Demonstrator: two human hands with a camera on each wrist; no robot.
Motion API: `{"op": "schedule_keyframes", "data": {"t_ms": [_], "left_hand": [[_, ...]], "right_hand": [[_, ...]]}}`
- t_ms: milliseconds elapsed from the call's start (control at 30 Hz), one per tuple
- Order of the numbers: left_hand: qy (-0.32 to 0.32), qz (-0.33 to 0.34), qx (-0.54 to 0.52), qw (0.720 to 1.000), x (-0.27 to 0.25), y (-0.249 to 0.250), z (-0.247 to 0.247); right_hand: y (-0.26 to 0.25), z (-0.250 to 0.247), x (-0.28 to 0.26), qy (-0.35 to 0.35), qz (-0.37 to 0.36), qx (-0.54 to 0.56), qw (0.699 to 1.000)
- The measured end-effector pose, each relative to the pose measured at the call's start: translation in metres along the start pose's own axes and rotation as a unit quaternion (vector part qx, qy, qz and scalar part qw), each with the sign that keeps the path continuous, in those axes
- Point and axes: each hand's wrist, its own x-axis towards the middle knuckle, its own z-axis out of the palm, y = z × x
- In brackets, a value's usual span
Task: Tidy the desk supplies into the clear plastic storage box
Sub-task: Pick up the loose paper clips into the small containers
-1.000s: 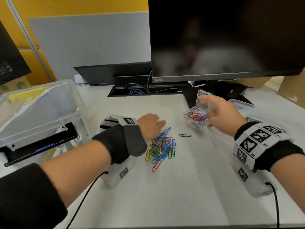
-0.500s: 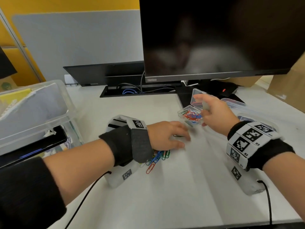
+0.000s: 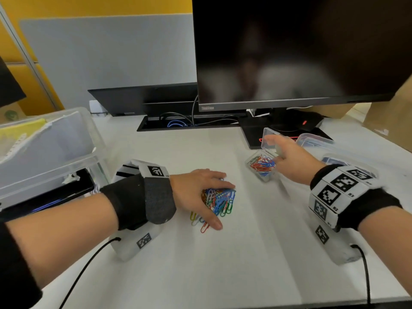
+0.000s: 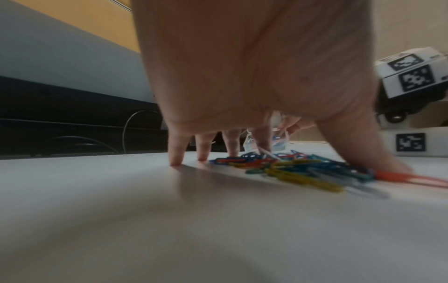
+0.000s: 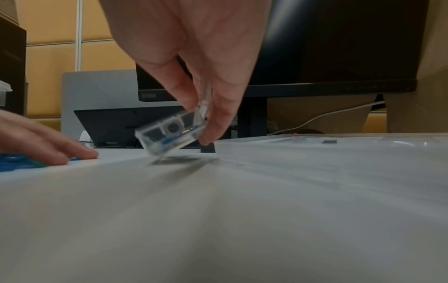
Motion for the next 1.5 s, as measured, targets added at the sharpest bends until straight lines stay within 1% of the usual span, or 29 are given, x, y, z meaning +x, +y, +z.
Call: {"op": "schedule_keyframes", "data": {"t_ms": [100, 200, 367, 433, 500, 600, 733, 833, 900, 933, 967, 1067, 1100, 1167, 1200, 1233, 1267, 1333, 1400, 1433, 1467, 1500], "left_hand": [[0.036, 0.032, -0.037, 0.998, -0.001, -0.003, 0.0], [0.074, 0.03, -0.091, 0.993, -0.001, -0.006, 0.0], [0.101, 0.038, -0.084, 0.991, 0.003, -0.007, 0.0], [0.116, 0.036, -0.079, 0.989, 0.004, -0.007, -0.001], [0.148, 0.029, -0.075, 0.986, 0.007, -0.007, -0.003], [0.215, 0.029, -0.088, 0.972, 0.014, -0.004, -0.009], [0.284, 0.069, -0.122, 0.949, 0.025, 0.01, -0.014], [0.338, 0.082, -0.134, 0.928, 0.037, 0.02, -0.016], [0.365, 0.088, -0.138, 0.916, 0.046, 0.026, -0.017], [0.367, 0.089, -0.137, 0.916, 0.05, 0.029, -0.018], [0.358, 0.088, -0.135, 0.92, 0.052, 0.031, -0.018], [0.3, 0.087, -0.131, 0.941, 0.055, 0.033, -0.015], [0.296, 0.088, -0.136, 0.941, 0.054, 0.033, -0.014], [0.32, 0.096, -0.15, 0.931, 0.048, 0.033, -0.014], [0.332, 0.107, -0.152, 0.925, 0.043, 0.034, -0.013], [0.329, 0.123, -0.153, 0.924, 0.036, 0.036, -0.011], [0.302, 0.143, -0.15, 0.93, 0.029, 0.037, -0.008], [0.192, 0.172, -0.125, 0.958, 0.016, 0.039, 0.0], [0.09, 0.179, -0.085, 0.976, 0.009, 0.036, 0.009], [0.062, 0.173, -0.071, 0.98, 0.007, 0.033, 0.011], [0.055, 0.163, -0.065, 0.983, 0.006, 0.028, 0.011], [0.063, 0.149, -0.06, 0.985, 0.005, 0.021, 0.009]], "right_hand": [[0.002, 0.001, 0.002, 0.006, -0.007, -0.005, 1.0], [0.004, 0.002, 0.004, 0.013, -0.019, -0.016, 1.0], [0.004, 0.0, 0.005, 0.024, -0.003, -0.026, 0.999], [0.003, 0.0, 0.004, 0.017, -0.01, -0.026, 0.999], [0.0, -0.001, 0.001, -0.002, -0.011, -0.008, 1.0], [-0.003, -0.001, -0.001, -0.022, -0.022, 0.025, 0.999], [-0.003, 0.001, -0.001, -0.023, -0.047, 0.053, 0.997], [-0.002, 0.003, 0.001, -0.037, -0.055, 0.073, 0.995], [-0.003, 0.003, 0.001, -0.055, -0.068, 0.076, 0.993], [-0.004, 0.003, 0.001, -0.062, -0.077, 0.077, 0.992], [-0.004, 0.002, 0.001, -0.066, -0.084, 0.074, 0.992], [-0.004, 0.002, 0.0, -0.057, -0.092, 0.048, 0.993], [-0.002, 0.002, 0.001, -0.056, -0.088, 0.047, 0.993], [0.0, 0.003, 0.003, -0.057, -0.074, 0.057, 0.994], [0.001, 0.004, 0.003, -0.054, -0.068, 0.062, 0.994], [0.001, 0.004, 0.004, -0.046, -0.063, 0.066, 0.995], [0.001, 0.004, 0.005, -0.036, -0.06, 0.069, 0.995], [0.001, 0.004, 0.004, -0.022, -0.055, 0.071, 0.996], [0.0, 0.004, 0.003, -0.025, -0.052, 0.065, 0.996], [0.0, 0.003, 0.002, -0.028, -0.05, 0.06, 0.997], [-0.001, 0.002, 0.002, -0.031, -0.05, 0.056, 0.997], [-0.002, 0.001, 0.001, -0.032, -0.05, 0.052, 0.997]]}}
